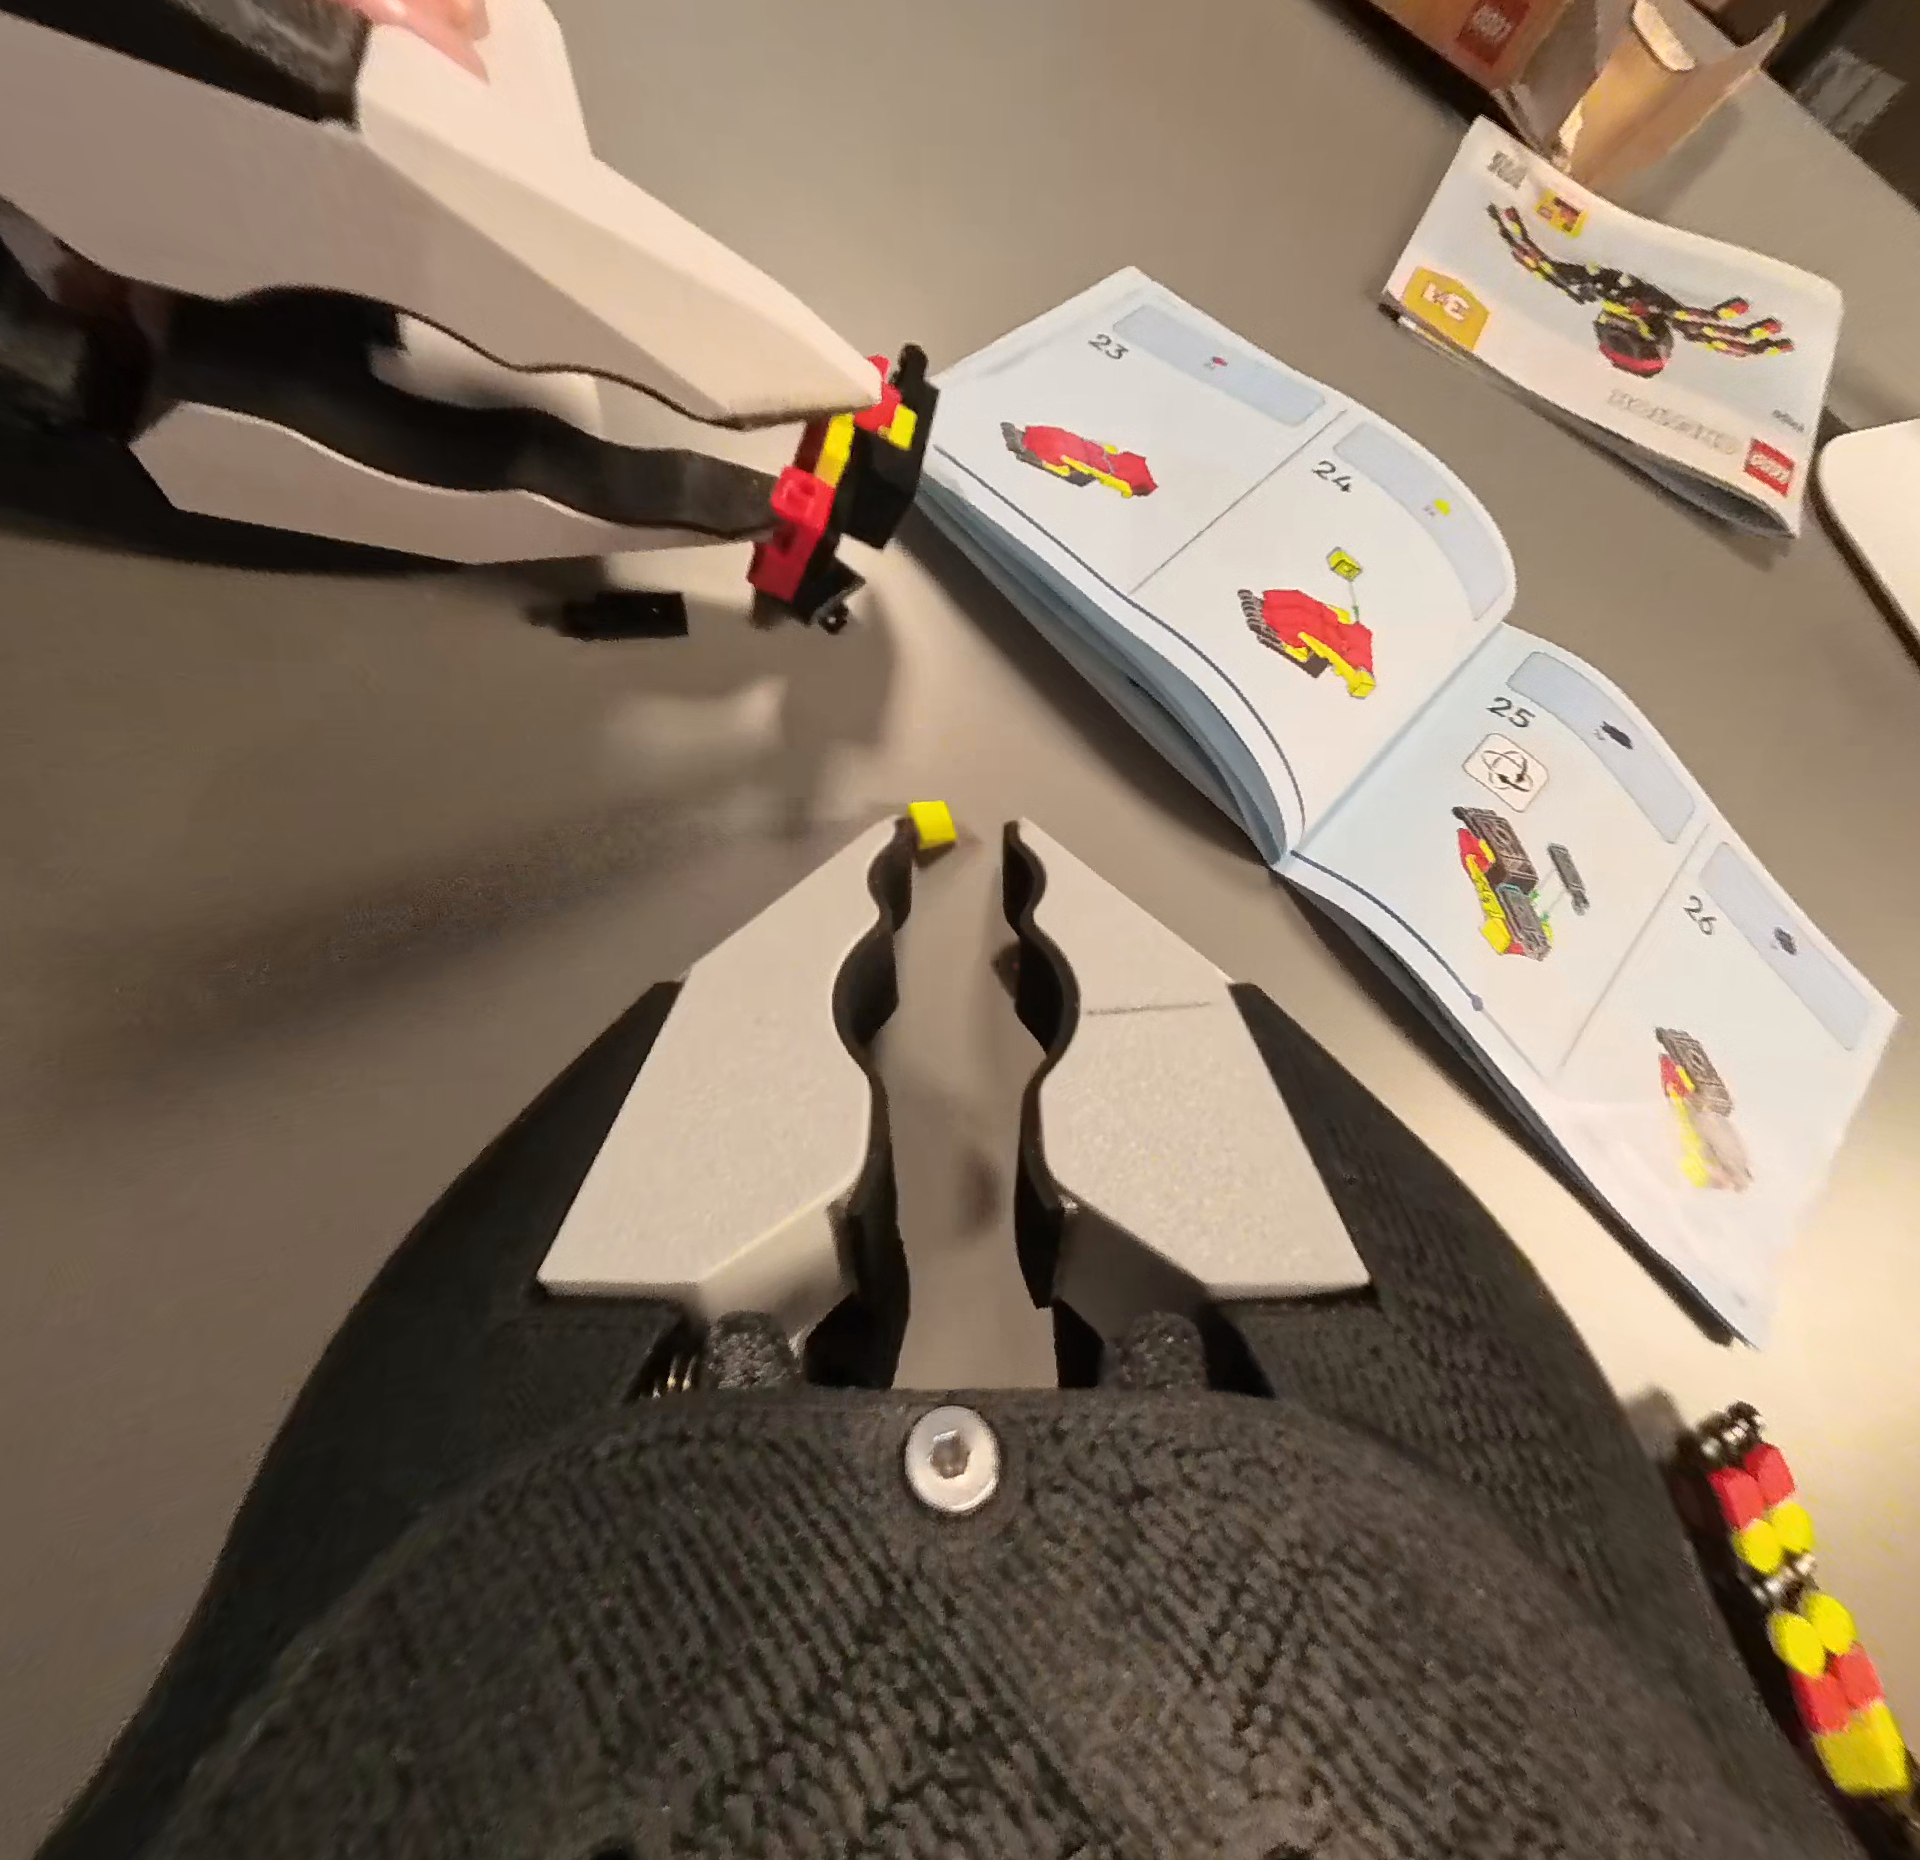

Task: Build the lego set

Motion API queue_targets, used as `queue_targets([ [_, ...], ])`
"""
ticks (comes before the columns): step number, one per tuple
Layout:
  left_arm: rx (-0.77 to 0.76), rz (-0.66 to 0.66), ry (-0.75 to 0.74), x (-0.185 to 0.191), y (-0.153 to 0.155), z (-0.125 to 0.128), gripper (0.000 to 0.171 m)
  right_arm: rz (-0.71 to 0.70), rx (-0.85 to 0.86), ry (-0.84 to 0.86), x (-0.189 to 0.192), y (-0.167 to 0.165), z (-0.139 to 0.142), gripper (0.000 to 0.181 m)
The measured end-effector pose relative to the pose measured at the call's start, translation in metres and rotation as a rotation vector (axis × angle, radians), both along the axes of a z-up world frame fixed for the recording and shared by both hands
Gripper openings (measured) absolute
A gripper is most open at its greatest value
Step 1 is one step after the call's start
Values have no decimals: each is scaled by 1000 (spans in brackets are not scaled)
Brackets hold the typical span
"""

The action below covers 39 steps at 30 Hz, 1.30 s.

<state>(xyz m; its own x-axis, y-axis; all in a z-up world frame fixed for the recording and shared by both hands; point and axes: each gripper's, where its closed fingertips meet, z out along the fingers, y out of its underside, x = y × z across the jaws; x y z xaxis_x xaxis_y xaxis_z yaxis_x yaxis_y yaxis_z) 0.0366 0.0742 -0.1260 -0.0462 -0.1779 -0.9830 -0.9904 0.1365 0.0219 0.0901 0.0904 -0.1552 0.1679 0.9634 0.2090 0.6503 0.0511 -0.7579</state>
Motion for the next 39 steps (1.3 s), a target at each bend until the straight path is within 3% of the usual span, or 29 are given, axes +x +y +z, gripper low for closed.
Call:
queue_targets([
  [18, -17, 21, 25, -2, 4, -5, 24, -16, -174, 31, -6, -8, -2, 17],
  [28, 43, 96, 58, -2, 7, 4, 24, -22, -181, 25, -4, -3, -2, 6],
  [33, 50, 128, -4, 1, 7, 10, 23, 32, -285, 219, -11, -7, 43, 6],
  [39, 39, 139, -24, 2, 7, 10, 23, 95, -262, 189, -32, -22, 59, 6],
])
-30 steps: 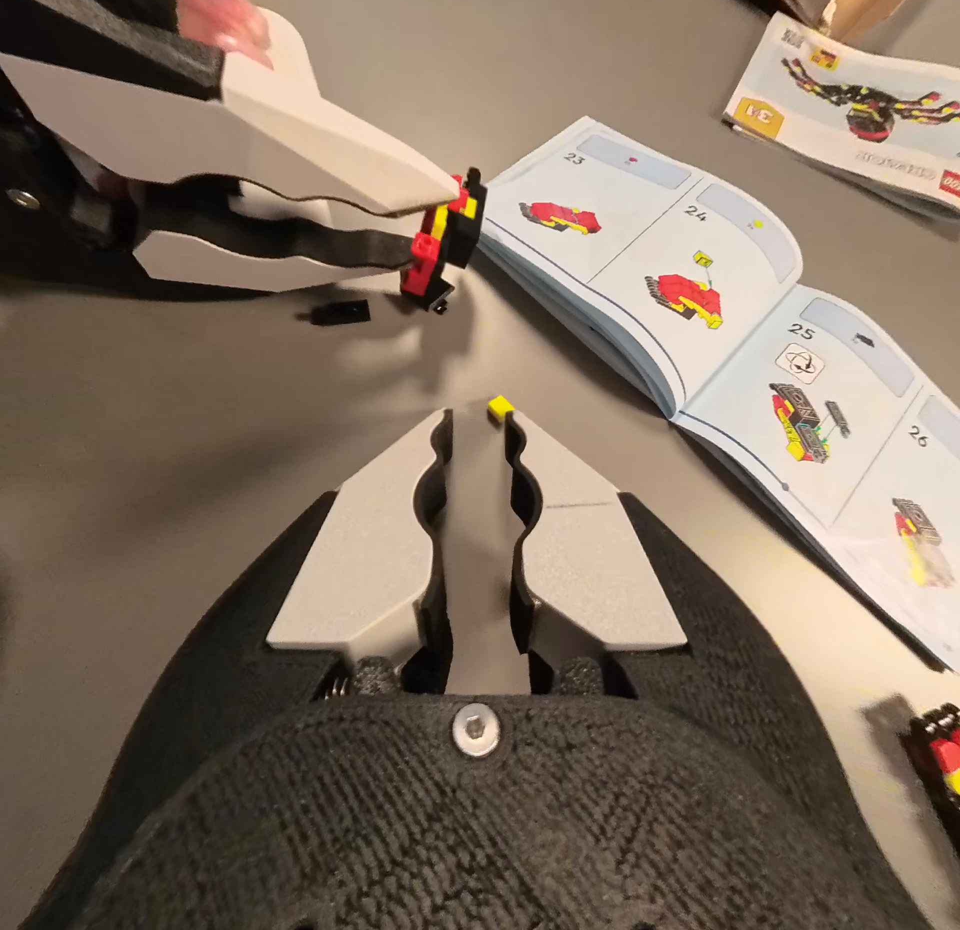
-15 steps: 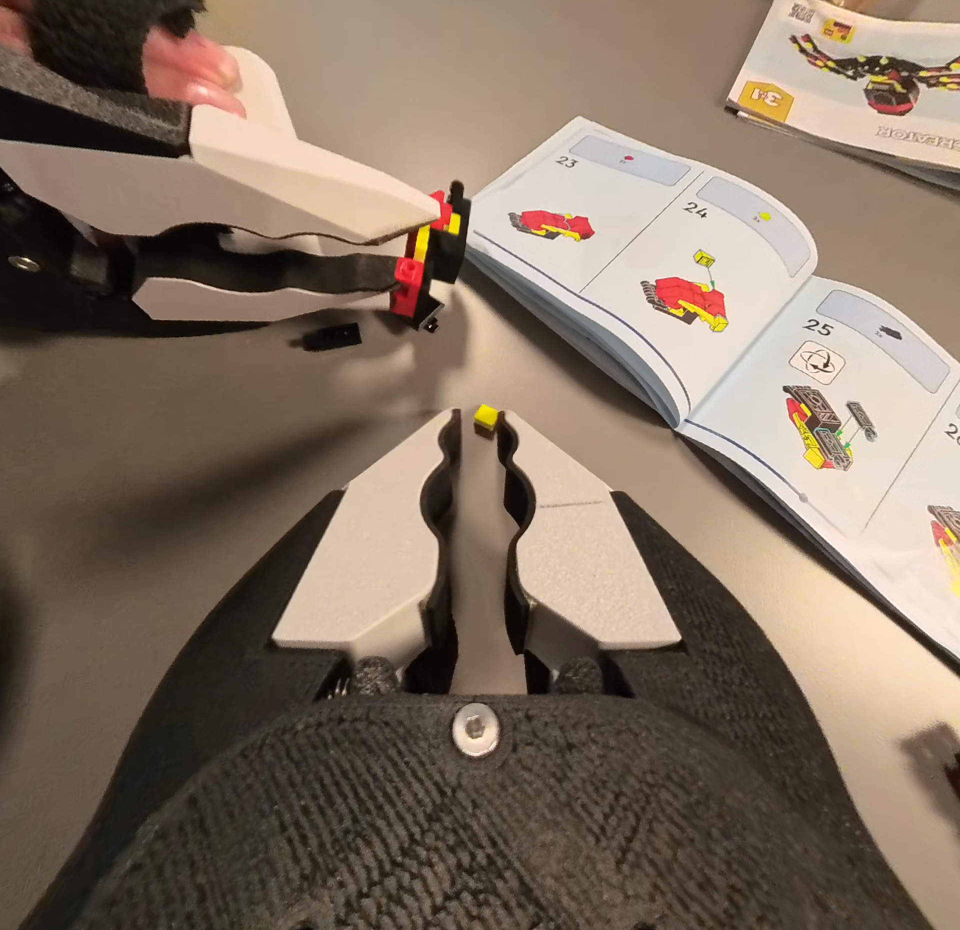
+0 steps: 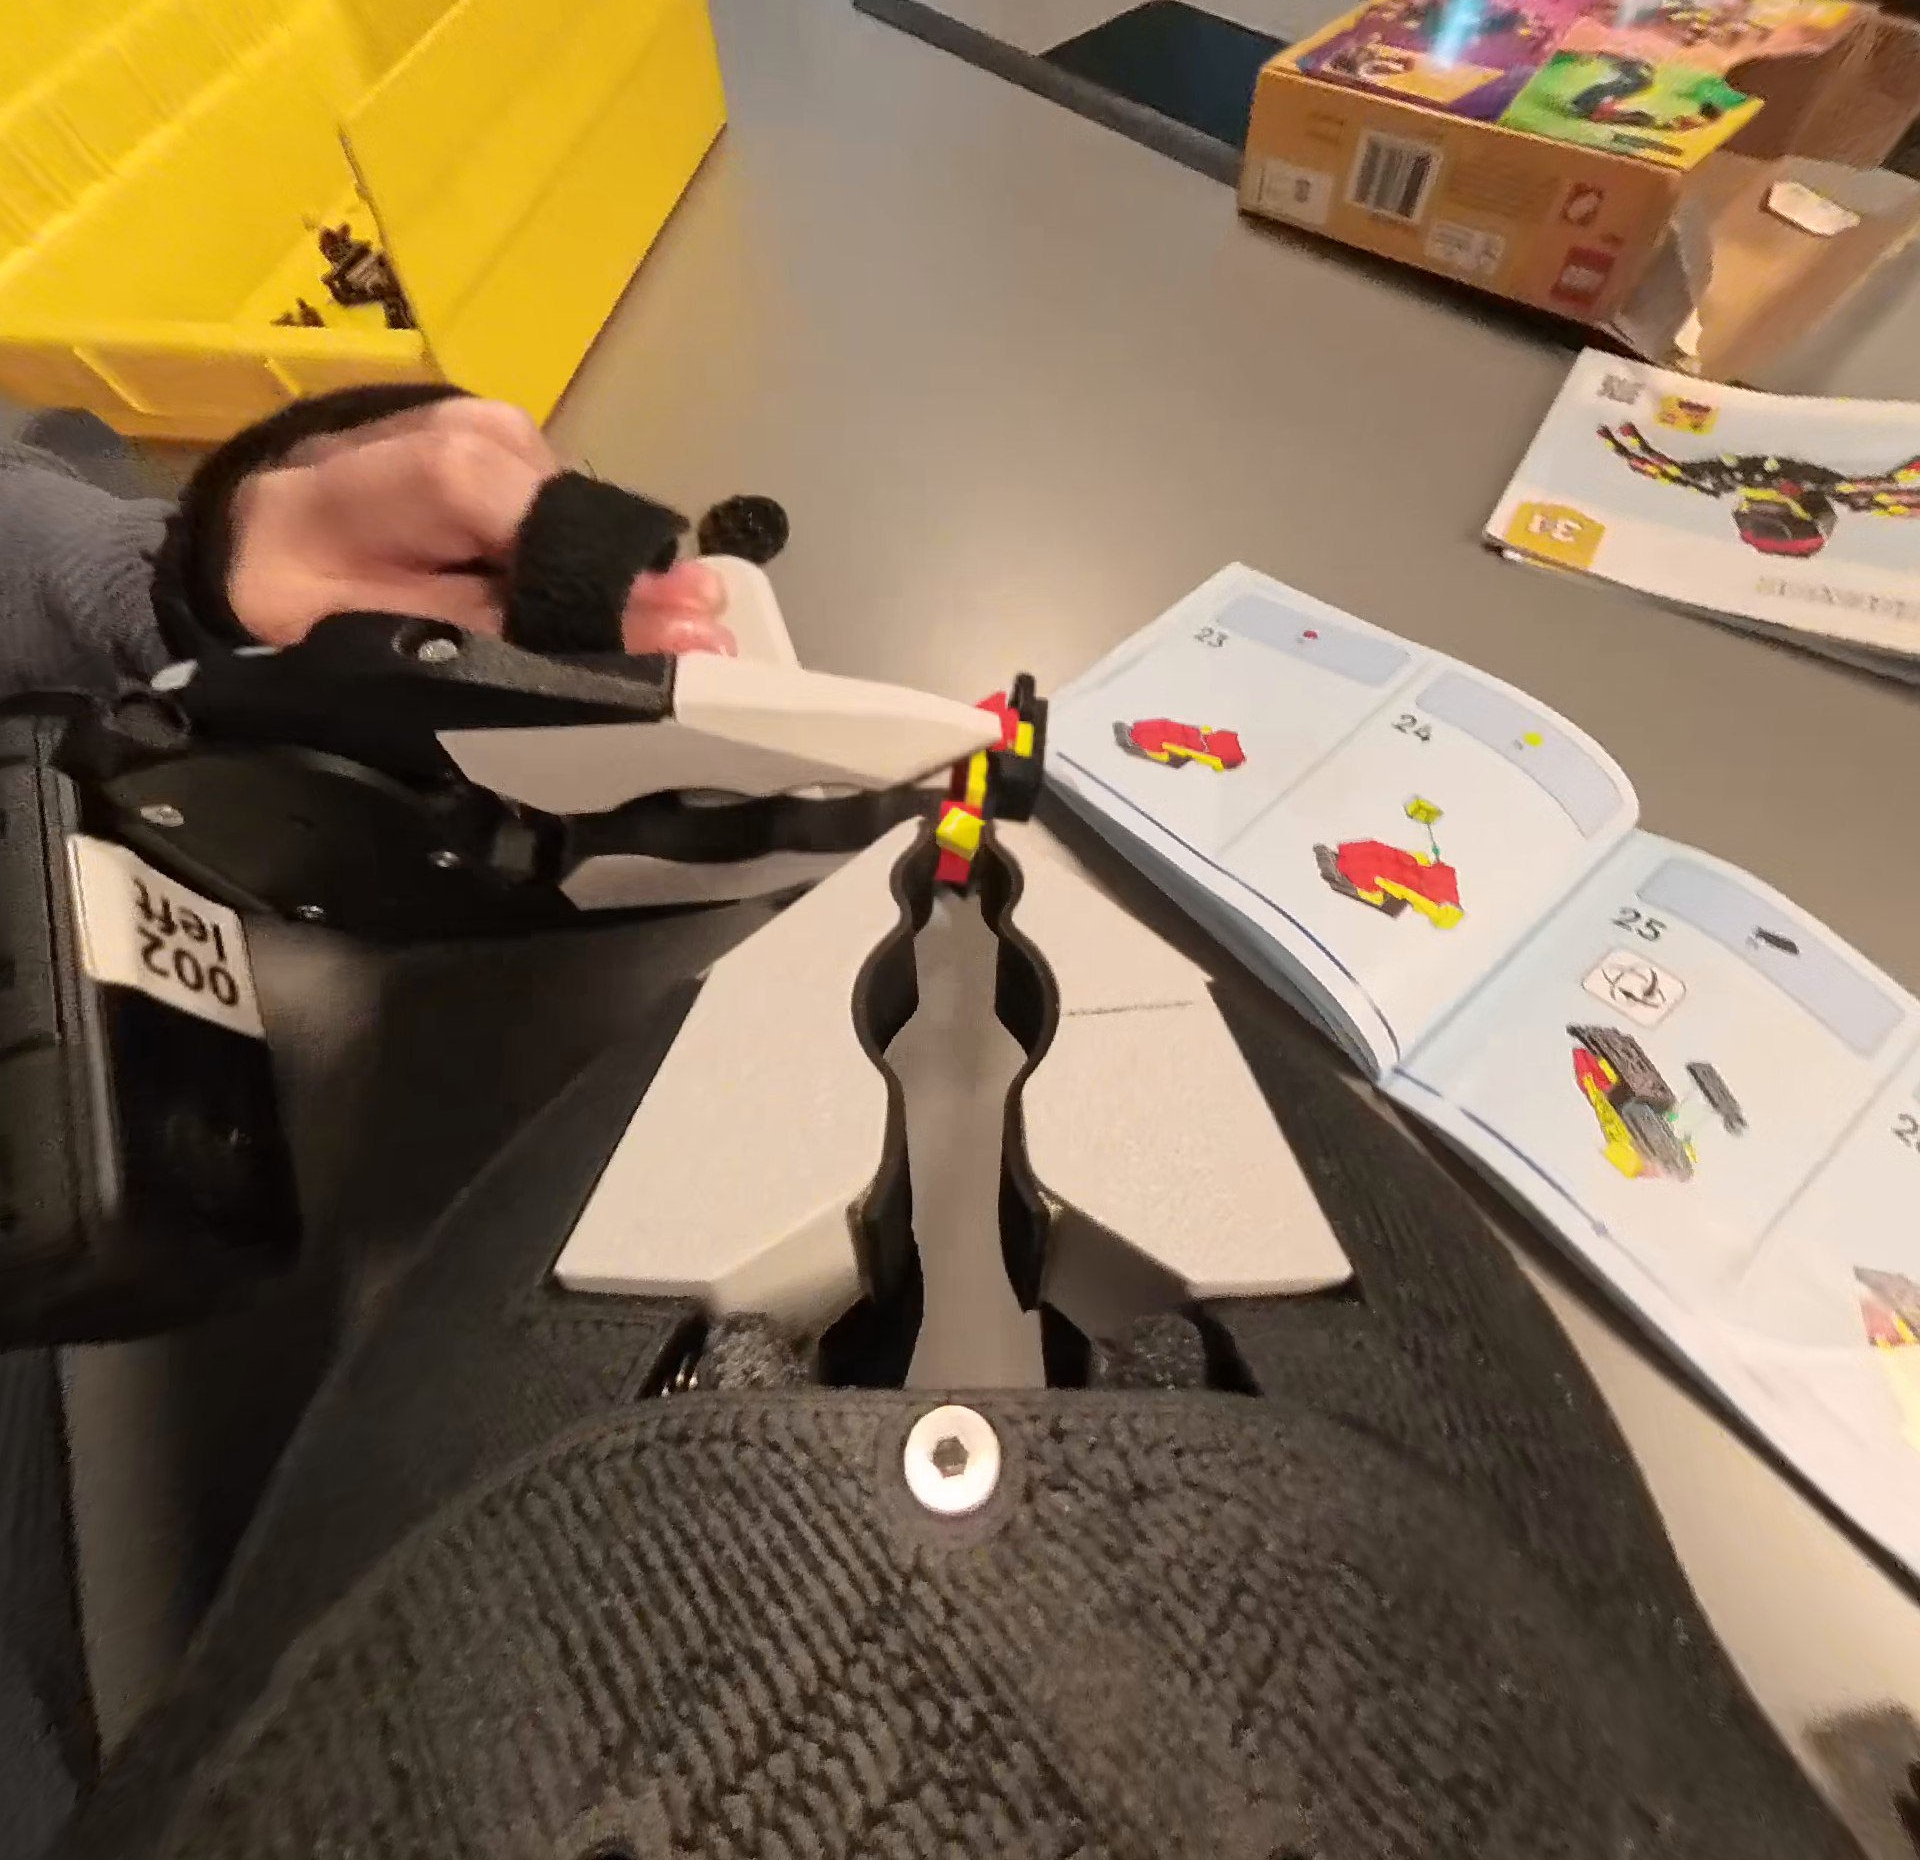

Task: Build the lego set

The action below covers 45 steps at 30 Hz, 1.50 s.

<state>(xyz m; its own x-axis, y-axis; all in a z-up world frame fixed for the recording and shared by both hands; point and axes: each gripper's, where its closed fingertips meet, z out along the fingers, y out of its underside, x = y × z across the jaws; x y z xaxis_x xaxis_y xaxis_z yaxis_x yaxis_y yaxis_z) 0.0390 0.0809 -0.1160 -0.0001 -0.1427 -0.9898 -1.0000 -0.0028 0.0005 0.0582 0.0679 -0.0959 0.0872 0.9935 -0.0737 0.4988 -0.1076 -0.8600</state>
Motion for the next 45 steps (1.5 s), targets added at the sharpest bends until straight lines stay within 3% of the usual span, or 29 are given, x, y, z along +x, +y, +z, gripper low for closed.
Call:
queue_targets([
  [25, -15, -27, 10, 4, 0, -5, 24, 27, 42, -92, -4, -2, -9, 7],
  [34, -28, -30, 5, 4, 1, -7, 24, 23, 65, -73, -5, 1, -5, 17],
  [36, -35, -27, -4, 3, 1, -8, 24, 56, 151, -30, -5, 2, 3, 33],
  [38, -44, -22, -20, 2, 1, -8, 24, 129, 367, 23, -3, 2, 11, 55],
  [42, -78, -16, -84, 0, 2, -10, 23, 242, 969, 1, 2, 4, 1, 59],
  [45, -109, -17, -131, 0, 2, -12, 23, 292, 1199, -43, -2, 0, -18, 59],
])
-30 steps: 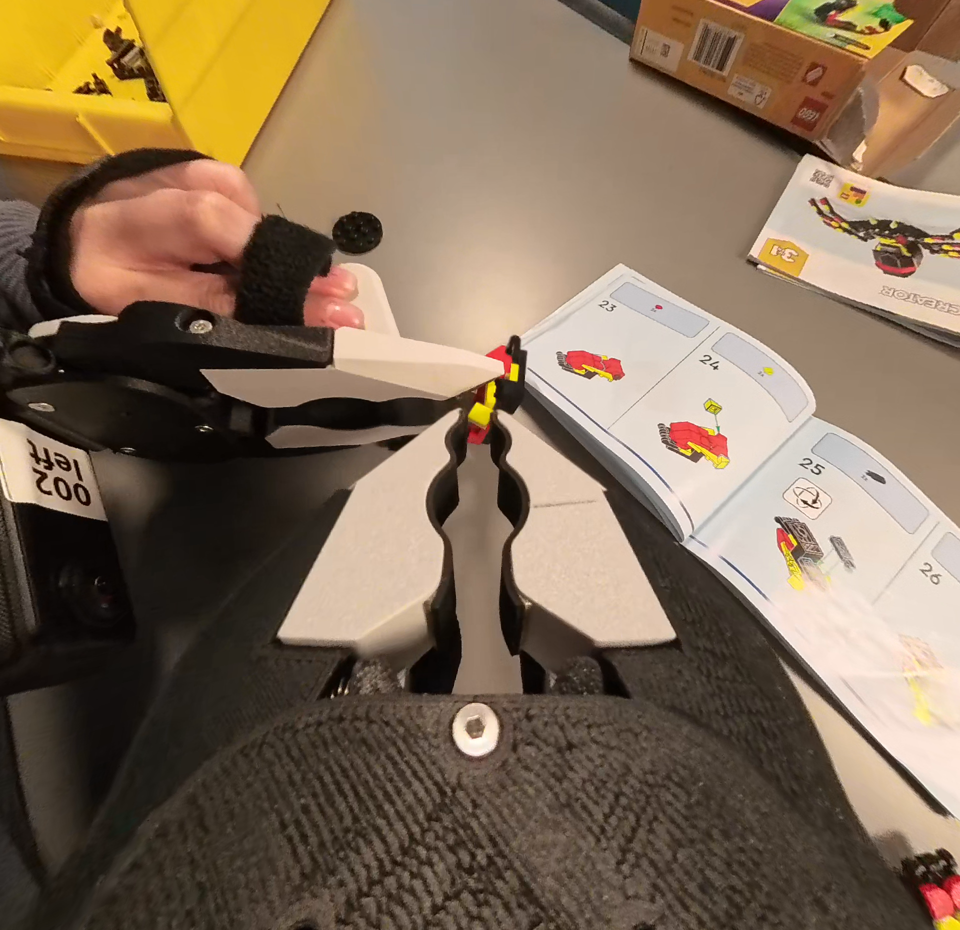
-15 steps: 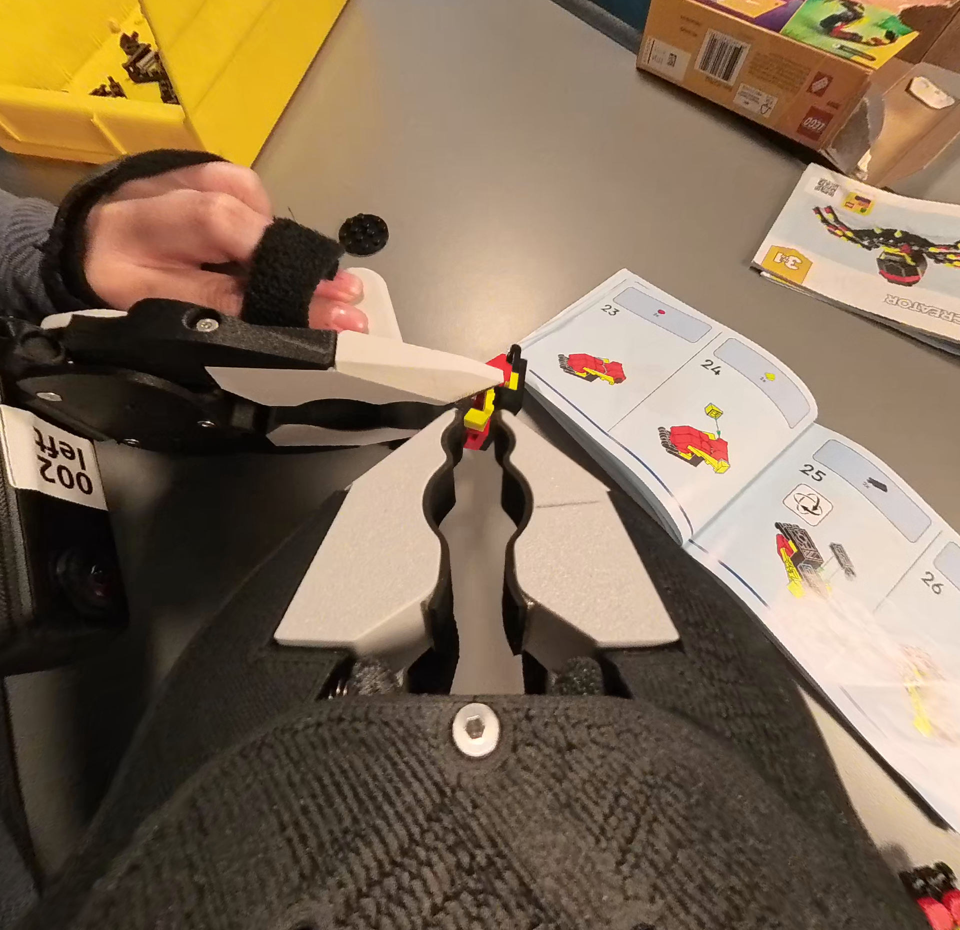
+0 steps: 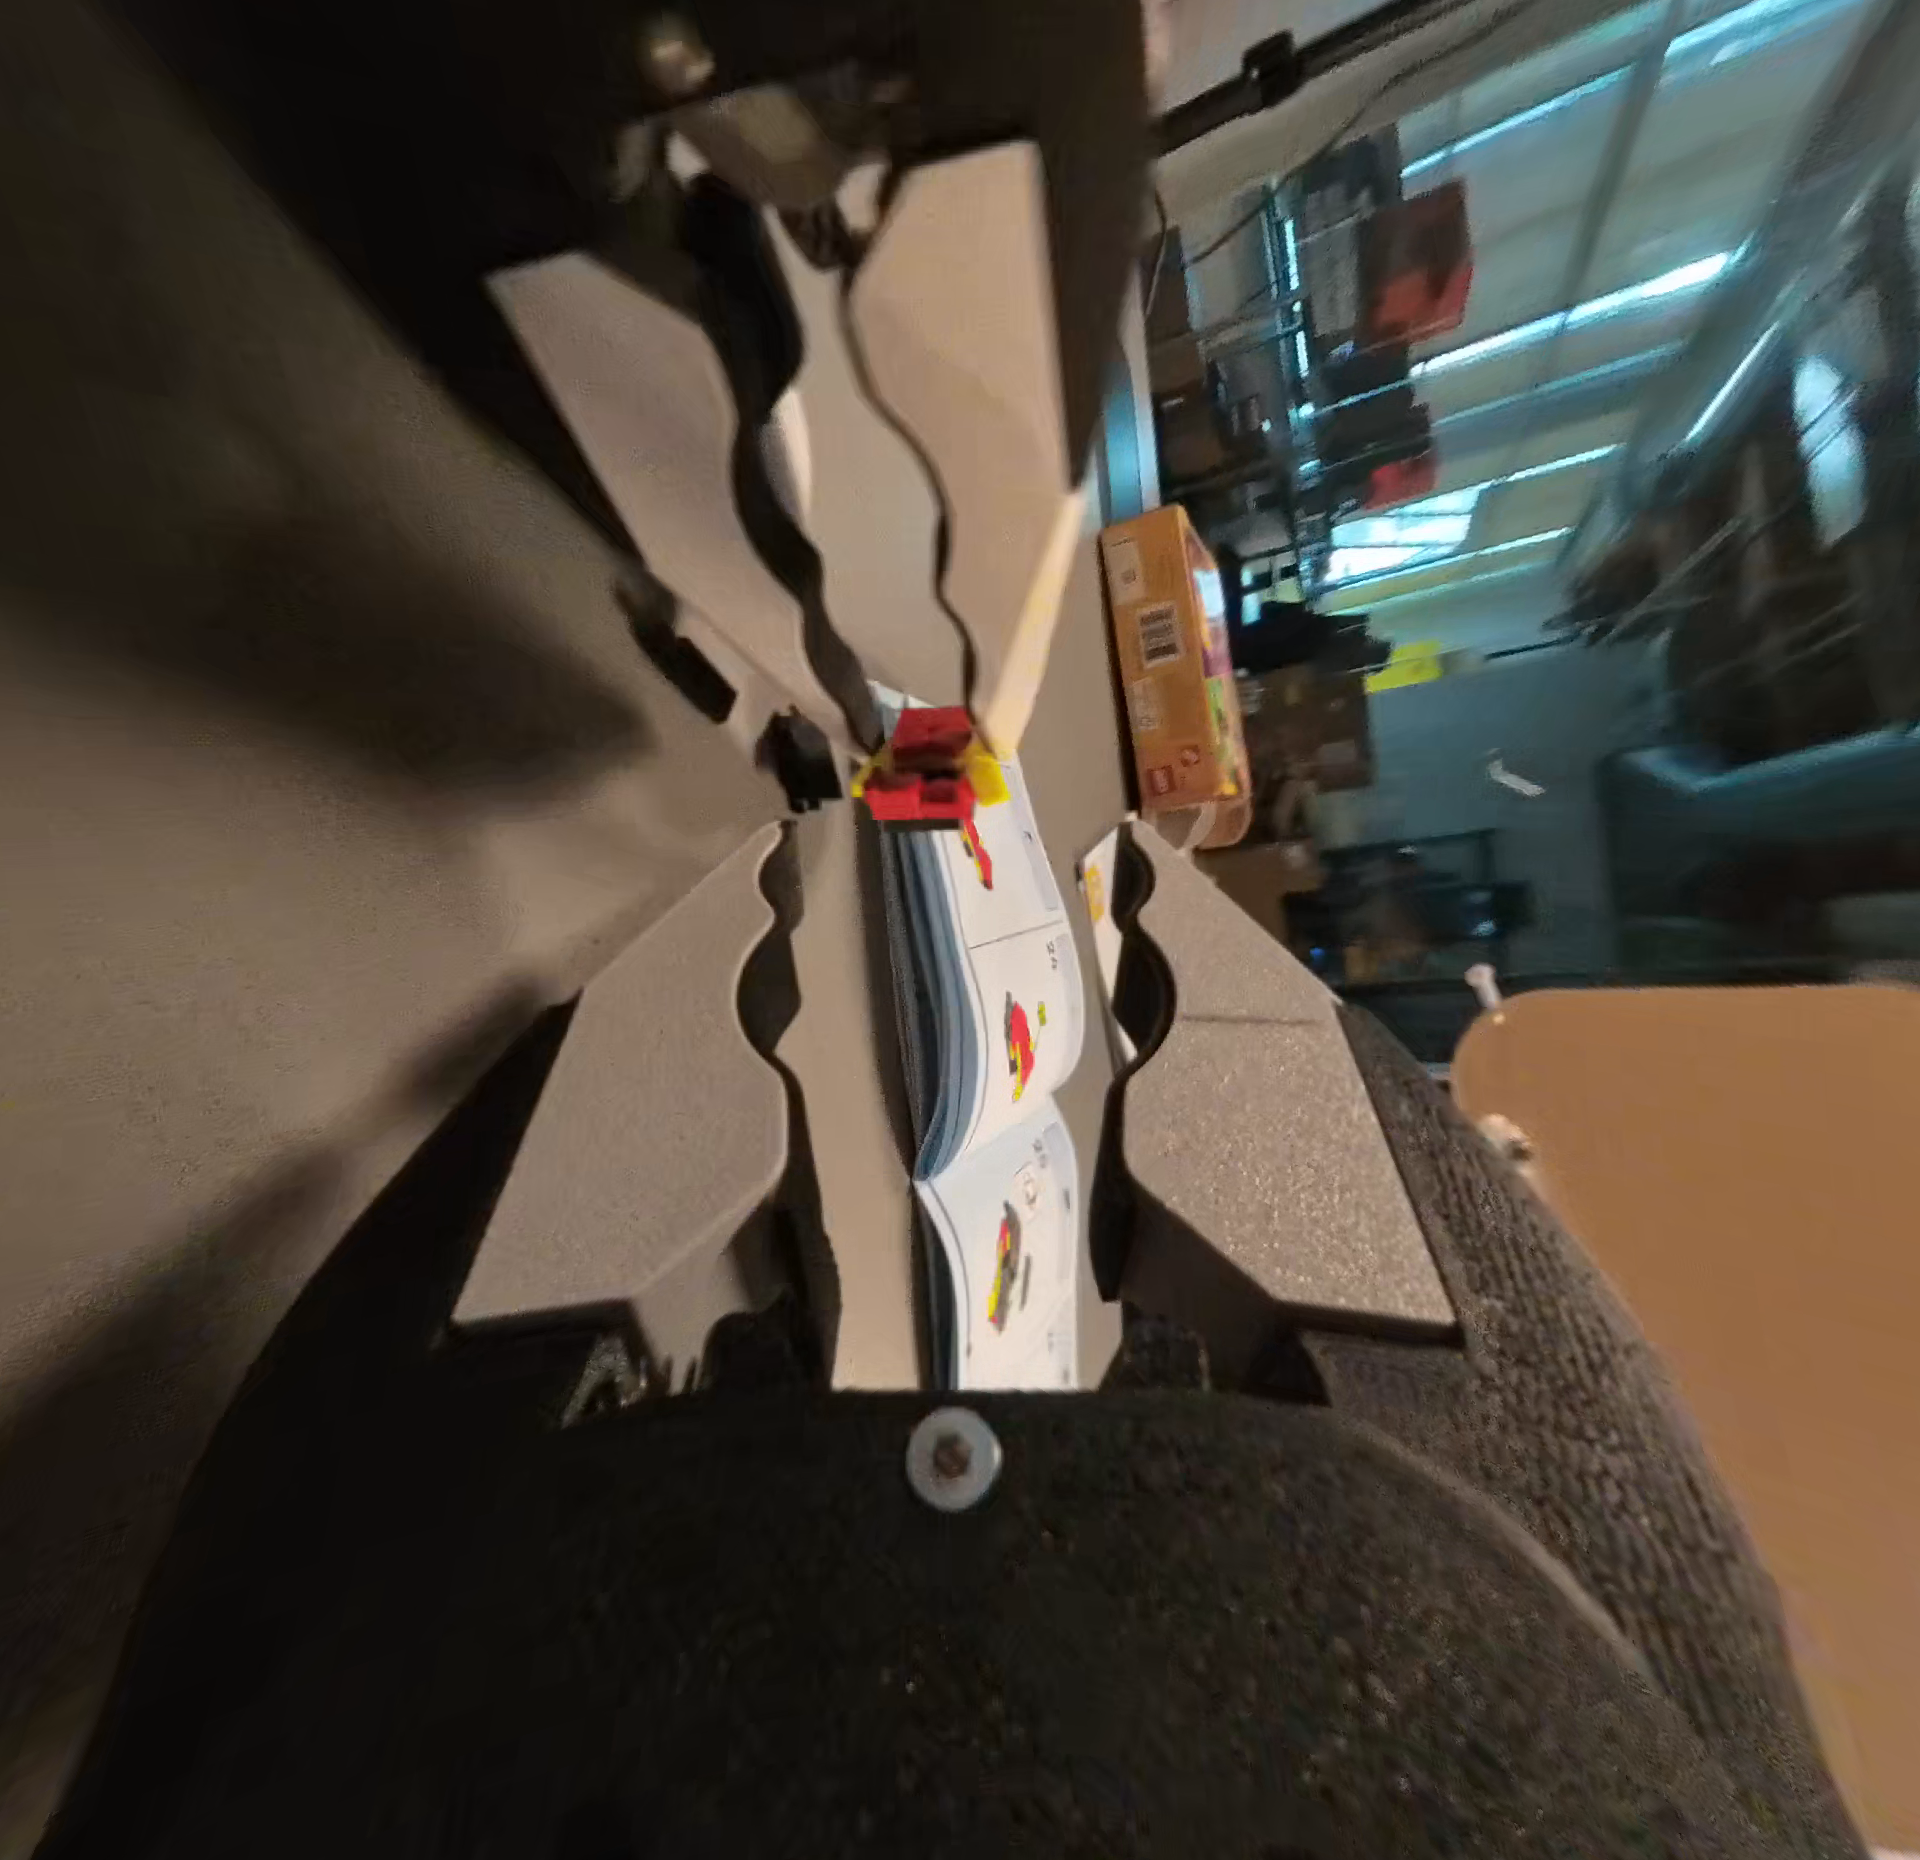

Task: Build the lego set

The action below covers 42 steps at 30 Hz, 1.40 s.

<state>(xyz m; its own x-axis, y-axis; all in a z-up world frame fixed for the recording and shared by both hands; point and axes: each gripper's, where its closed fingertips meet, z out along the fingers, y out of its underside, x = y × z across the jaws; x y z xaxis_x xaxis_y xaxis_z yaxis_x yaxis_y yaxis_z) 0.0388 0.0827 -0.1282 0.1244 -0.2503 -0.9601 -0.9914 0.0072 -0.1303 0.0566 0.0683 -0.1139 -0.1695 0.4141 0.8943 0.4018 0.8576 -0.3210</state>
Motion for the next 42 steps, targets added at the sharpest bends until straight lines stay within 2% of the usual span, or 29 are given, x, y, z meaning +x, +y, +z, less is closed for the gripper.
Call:
queue_targets([
  [5, -33, -11, -37, 2, -2, -3, 23, 68, 65, 3, -7, -10, -7, 60],
  [13, -55, -7, -84, 0, -1, -4, 24, 69, 57, 21, -1, -8, -5, 61],
  [17, -66, -13, -111, -2, -1, -4, 23, 81, 182, 3, 1, -8, -9, 66],
  [20, -85, -22, -136, 0, -2, -6, 23, 65, 196, -2, -3, -7, -11, 64],
  [33, -118, -66, -148, 8, -7, -9, 23, 58, 158, -13, -10, -7, -18, 44],
  [42, -139, -78, -168, 10, -9, -10, 23, 51, 72, 12, -7, -5, -16, 33],
])
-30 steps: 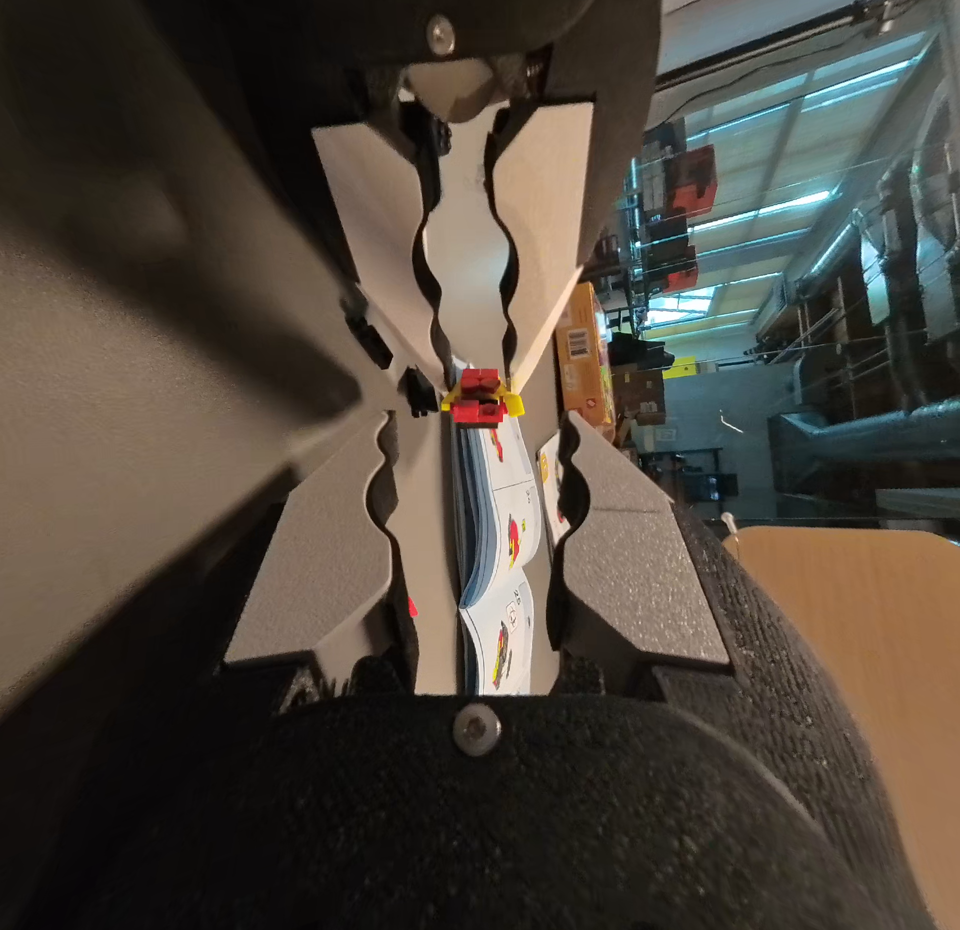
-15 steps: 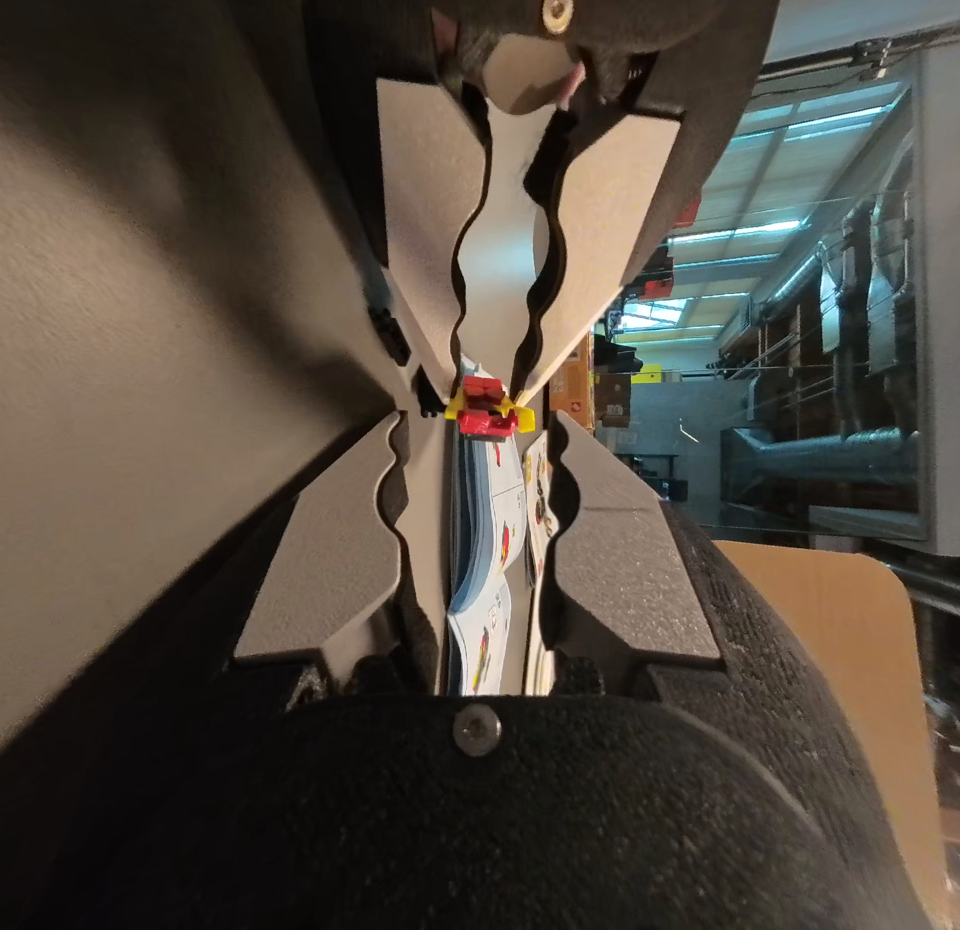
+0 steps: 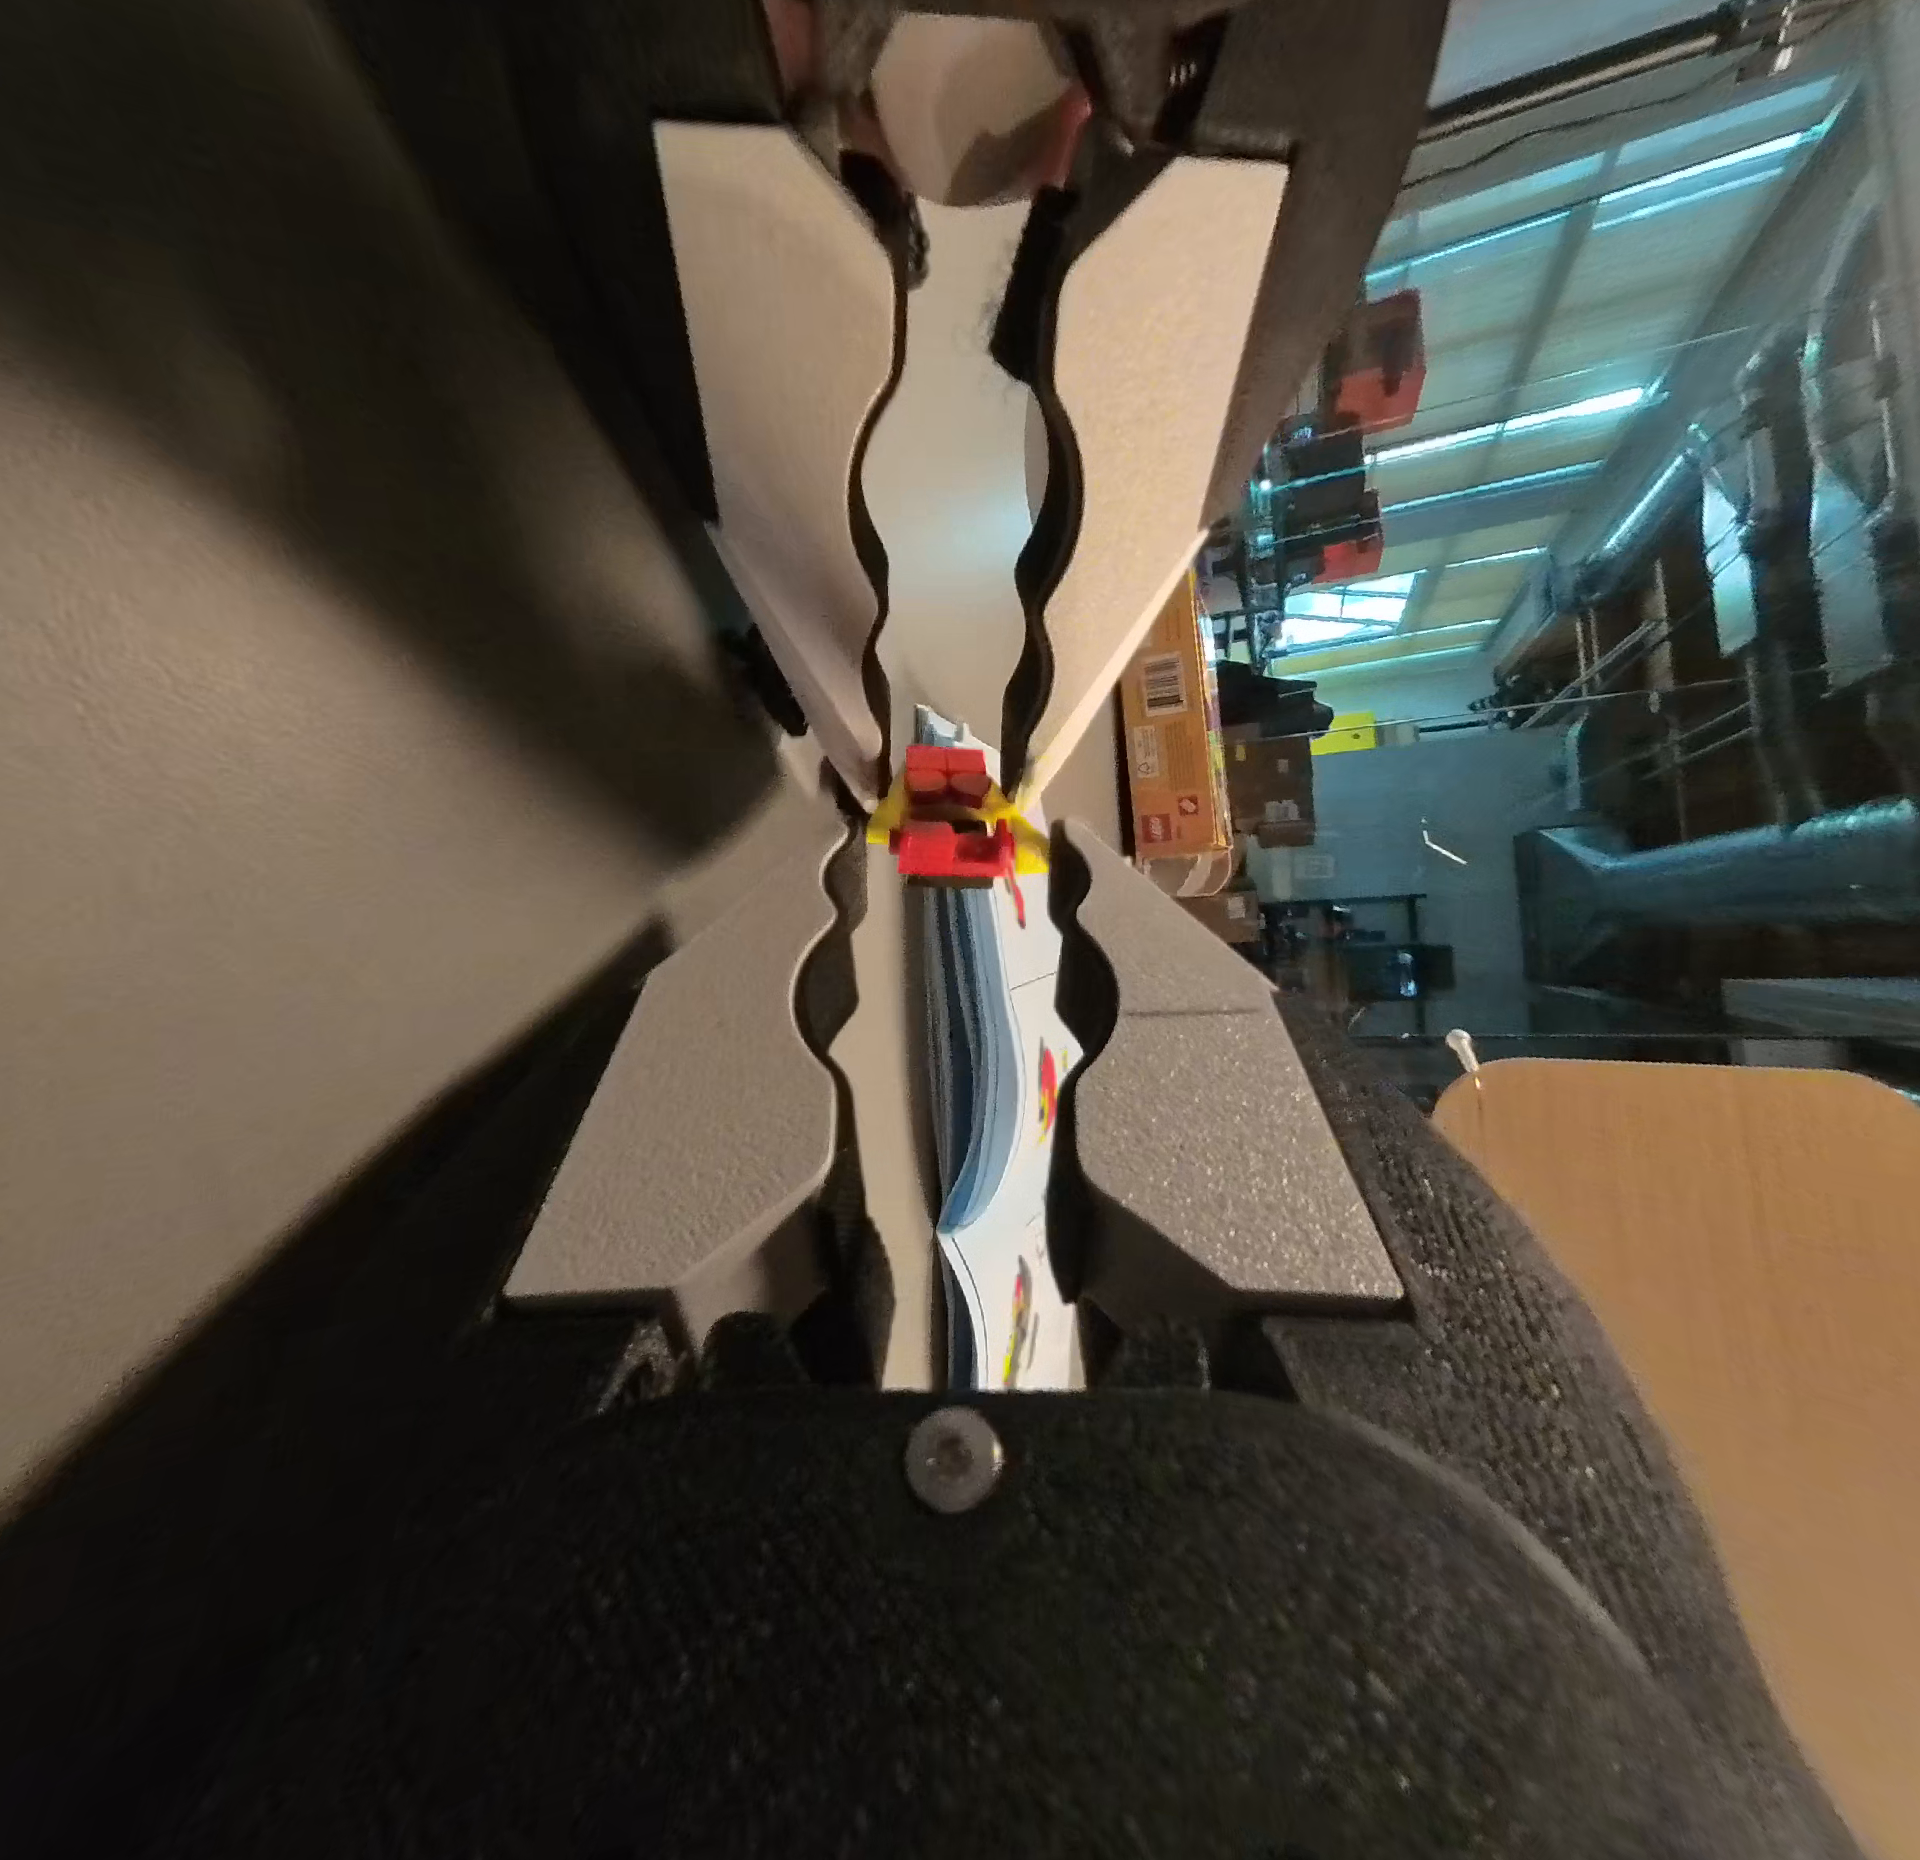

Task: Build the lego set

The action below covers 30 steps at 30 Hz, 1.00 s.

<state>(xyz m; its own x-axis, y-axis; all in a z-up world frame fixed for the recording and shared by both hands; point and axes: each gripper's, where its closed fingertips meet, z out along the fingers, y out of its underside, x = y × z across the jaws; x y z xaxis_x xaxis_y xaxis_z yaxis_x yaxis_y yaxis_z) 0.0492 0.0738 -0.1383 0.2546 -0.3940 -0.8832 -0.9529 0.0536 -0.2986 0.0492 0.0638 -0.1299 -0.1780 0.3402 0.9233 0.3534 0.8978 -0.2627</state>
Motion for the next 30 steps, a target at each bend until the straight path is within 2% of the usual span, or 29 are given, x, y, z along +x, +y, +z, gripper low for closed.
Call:
queue_targets([
  [13, -38, 3, -42, 1, -1, -1, 23, -18, -93, -12, 1, 3, -2, 31],
  [18, -26, 2, -21, 0, -1, -2, 23, -11, -54, -28, 1, 3, -2, 30],
  [28, 4, -2, 48, 2, -1, -2, 23, 24, 147, -126, 2, -1, -2, 30],
  [30, 13, 0, 78, 1, 0, -2, 23, 9, 177, -151, 4, 3, -3, 24],
])
